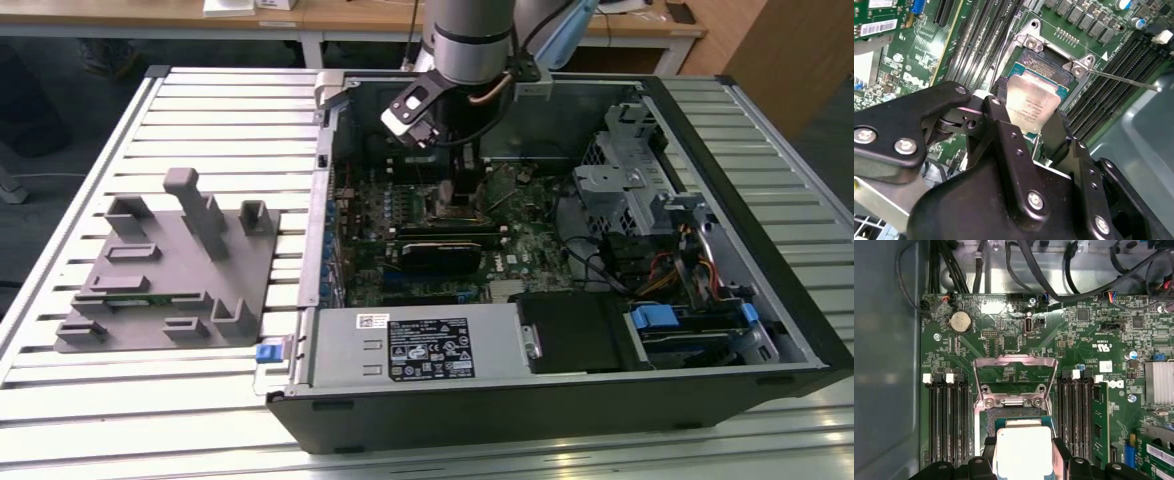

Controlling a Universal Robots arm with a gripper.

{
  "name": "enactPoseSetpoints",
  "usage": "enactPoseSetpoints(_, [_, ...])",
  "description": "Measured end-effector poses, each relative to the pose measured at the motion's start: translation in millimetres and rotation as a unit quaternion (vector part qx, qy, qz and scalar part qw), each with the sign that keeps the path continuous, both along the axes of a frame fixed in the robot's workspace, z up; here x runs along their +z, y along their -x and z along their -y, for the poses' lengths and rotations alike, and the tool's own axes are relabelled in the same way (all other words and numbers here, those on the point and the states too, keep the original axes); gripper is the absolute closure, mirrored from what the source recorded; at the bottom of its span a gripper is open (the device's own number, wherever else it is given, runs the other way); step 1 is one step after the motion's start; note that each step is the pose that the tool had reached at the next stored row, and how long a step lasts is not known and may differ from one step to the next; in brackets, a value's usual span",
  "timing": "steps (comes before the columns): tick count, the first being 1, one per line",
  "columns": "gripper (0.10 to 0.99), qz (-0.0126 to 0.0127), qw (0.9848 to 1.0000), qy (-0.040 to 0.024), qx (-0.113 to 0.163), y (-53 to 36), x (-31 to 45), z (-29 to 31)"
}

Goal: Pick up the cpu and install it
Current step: 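Place the cpu into insertion slot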

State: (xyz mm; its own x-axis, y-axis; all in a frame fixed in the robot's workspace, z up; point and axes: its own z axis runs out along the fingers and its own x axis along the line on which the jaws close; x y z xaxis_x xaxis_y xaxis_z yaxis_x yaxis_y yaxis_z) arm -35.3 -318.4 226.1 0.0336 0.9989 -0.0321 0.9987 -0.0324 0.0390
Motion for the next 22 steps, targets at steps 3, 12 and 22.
enactPoseSetpoints(3, [0.561, 0.0, 1.0, 0.0006, 0.0, 0.1, -4.0, 0.0])
enactPoseSetpoints(12, [0.561, 0.0001, 1.0, 0.0008, 0.0, 4.6, -10.2, -0.1])
enactPoseSetpoints(22, [0.561, 0.0001, 1.0, 0.0007, -0.003, 2.0, -17.6, -4.0])
